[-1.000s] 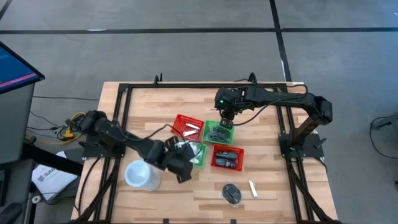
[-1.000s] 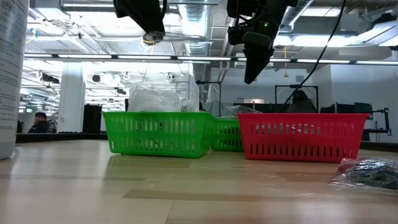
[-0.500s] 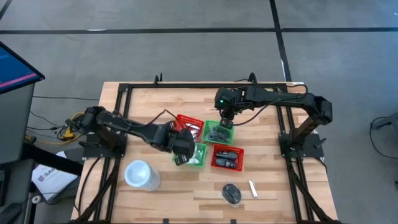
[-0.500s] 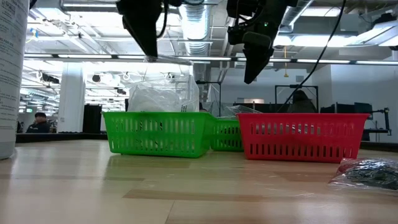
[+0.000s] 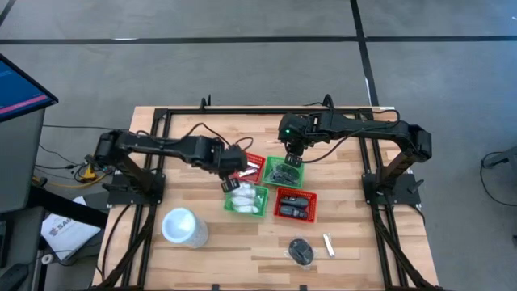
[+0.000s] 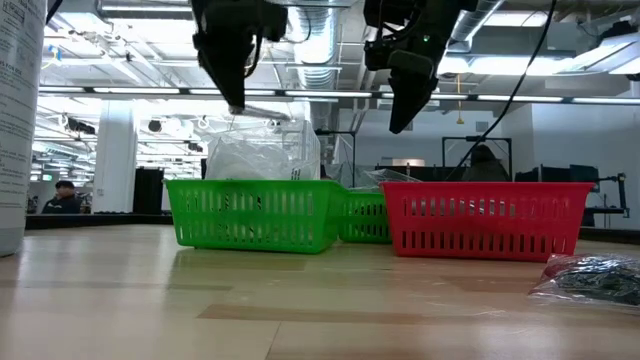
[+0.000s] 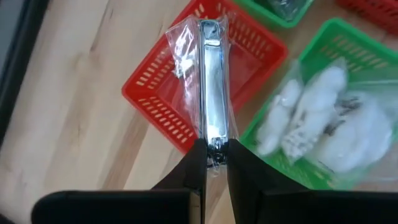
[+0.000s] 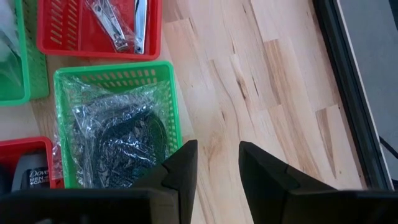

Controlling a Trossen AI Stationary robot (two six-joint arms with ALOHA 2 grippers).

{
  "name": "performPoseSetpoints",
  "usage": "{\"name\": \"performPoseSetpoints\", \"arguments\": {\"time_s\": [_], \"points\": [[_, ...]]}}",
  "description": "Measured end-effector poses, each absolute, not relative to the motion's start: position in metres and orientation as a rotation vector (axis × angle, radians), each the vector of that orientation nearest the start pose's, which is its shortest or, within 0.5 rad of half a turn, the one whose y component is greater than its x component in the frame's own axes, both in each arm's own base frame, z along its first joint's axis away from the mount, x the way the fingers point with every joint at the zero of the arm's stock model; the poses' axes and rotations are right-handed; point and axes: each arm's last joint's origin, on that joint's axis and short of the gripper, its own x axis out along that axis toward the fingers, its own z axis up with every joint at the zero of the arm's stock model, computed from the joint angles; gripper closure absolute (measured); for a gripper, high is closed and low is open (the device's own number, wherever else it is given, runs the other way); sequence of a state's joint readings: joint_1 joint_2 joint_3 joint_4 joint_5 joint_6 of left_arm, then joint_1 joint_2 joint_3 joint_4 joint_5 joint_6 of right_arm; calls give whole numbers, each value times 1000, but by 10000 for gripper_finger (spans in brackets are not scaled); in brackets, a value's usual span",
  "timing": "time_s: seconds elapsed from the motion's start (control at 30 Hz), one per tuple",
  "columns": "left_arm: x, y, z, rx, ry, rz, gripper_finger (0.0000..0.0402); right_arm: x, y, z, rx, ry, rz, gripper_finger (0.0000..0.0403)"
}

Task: Pick & Place Travel size toiletries
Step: Put the silver nail cutter into the top left red bin

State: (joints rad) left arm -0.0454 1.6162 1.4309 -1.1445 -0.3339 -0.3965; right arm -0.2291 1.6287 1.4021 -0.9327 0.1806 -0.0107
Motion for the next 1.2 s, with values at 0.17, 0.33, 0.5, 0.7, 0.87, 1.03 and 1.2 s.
{"name": "performPoseSetpoints", "arguments": {"time_s": [0.17, 0.33, 0.5, 0.7, 0.87, 1.03, 1.2], "points": [[304, 18, 274, -126, 1245, 484, 373, 316, -79, 282, 19, 1166, -357, 294], [301, 41, 259, -139, 1269, 500, 373, 317, -79, 283, 19, 1158, -357, 294], [299, 58, 252, -159, 1276, 479, 373, 319, -80, 283, 18, 1140, -359, 294], [304, 65, 242, -150, 1227, 418, 373, 319, -80, 284, 18, 1137, -359, 294], [301, 65, 228, -178, 1235, 359, 373, 319, -80, 283, 19, 1138, -359, 294], [298, 64, 216, -184, 1246, 352, 361, 319, -80, 283, 20, 1137, -360, 294], [297, 64, 209, -188, 1236, 348, 351, 319, -80, 284, 21, 1136, -361, 294]]}}
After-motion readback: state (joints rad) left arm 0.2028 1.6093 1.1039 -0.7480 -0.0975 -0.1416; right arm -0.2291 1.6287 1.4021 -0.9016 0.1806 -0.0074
